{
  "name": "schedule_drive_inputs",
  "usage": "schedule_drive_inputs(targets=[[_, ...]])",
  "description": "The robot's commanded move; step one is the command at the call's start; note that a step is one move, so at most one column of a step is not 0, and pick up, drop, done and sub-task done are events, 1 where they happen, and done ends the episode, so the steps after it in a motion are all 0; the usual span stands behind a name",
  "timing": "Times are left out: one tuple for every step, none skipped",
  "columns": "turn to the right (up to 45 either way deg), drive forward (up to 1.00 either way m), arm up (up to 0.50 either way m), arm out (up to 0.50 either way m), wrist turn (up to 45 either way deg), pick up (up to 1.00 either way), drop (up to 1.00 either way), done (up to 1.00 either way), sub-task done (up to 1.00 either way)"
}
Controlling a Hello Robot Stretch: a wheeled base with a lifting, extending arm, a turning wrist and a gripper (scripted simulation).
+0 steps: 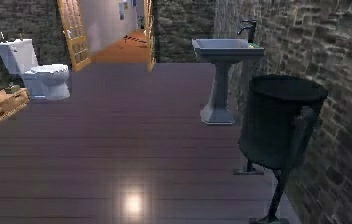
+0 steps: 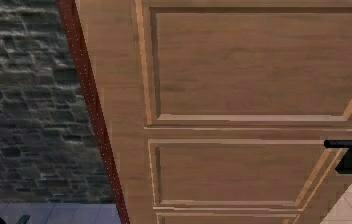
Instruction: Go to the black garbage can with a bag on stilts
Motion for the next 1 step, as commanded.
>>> schedule_drive_inputs(targets=[[3.0, 0.0, 0.0, 0.0, 0.0, 0.0, 0.0, 0.0, 0.0]])
